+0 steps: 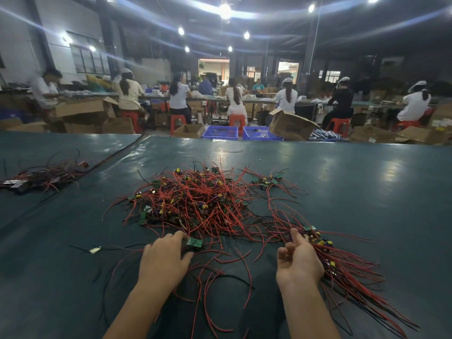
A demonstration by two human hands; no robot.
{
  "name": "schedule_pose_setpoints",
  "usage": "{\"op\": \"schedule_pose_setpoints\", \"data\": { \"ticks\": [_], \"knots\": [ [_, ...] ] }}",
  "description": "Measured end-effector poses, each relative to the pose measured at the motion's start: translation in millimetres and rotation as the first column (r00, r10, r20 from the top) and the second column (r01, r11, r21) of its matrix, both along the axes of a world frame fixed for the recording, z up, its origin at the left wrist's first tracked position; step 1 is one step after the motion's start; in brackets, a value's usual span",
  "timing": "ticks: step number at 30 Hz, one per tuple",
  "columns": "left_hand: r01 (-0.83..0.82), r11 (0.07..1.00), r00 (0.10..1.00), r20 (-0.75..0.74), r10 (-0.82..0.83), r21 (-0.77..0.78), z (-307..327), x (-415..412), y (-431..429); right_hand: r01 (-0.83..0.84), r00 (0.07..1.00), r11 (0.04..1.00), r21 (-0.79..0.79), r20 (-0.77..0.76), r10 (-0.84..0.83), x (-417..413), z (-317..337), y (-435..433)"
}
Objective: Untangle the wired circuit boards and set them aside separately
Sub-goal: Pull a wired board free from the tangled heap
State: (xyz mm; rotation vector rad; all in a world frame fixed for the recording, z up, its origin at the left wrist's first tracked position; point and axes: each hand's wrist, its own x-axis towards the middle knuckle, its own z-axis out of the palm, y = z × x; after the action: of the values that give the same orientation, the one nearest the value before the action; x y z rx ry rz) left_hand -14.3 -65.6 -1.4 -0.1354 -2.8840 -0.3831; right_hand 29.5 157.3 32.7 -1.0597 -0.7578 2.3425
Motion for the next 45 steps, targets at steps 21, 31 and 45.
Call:
{"op": "schedule_pose_setpoints", "data": {
  "ticks": [21,31,45],
  "knots": [
    [0.155,0.932,0.962,-0.264,-0.068,0.328,-8,0,11,-0.125,0.972,0.992,0.011,-0.199,0.125,7,6,-11],
    [0.52,0.633,0.83,-0.513,-0.218,0.573,14,20,28,-0.491,0.803,0.575,0.655,0.084,0.59,9,4,-46],
    [0.648,0.543,0.744,-0.594,-0.305,0.534,20,24,30,-0.378,0.767,0.447,0.811,0.004,0.641,16,6,-60]
  ]
}}
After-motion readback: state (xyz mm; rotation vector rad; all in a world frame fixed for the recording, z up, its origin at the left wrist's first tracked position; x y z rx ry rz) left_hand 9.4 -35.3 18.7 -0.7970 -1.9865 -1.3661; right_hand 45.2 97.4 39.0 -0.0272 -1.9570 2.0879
